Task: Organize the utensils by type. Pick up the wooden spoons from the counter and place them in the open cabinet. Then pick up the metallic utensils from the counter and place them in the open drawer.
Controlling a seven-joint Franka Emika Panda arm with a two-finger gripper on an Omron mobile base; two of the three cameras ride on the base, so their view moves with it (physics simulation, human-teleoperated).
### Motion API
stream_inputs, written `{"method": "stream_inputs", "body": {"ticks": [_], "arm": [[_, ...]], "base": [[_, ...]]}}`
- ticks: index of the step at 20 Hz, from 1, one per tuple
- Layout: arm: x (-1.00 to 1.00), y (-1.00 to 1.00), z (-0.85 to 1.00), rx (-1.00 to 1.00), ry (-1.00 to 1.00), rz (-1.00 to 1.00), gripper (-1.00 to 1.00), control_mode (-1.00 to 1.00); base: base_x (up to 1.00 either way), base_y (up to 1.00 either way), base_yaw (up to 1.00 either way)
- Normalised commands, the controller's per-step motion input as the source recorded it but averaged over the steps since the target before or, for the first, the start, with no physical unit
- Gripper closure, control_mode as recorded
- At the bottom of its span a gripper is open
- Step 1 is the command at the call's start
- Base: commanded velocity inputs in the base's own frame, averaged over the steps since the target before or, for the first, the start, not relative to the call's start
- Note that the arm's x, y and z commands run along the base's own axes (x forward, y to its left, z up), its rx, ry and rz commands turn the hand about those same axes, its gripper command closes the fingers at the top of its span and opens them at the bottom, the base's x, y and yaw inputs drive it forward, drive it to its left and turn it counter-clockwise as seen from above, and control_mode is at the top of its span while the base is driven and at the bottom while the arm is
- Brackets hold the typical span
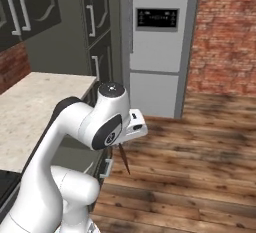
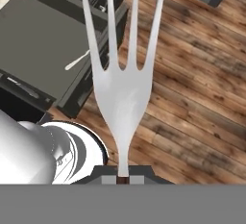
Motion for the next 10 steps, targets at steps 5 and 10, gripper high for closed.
{"method": "stream_inputs", "body": {"ticks": [5, 10], "arm": [[0.00, 0.00, 0.00, 0.00, 0.00, 0.00, 1.00, 1.00], [0.00, 0.00, 0.00, 0.00, 0.00, 0.00, 1.00, 1.00]], "base": [[0.00, 0.01, 0.12], [0.00, 0.00, 0.09]]}}
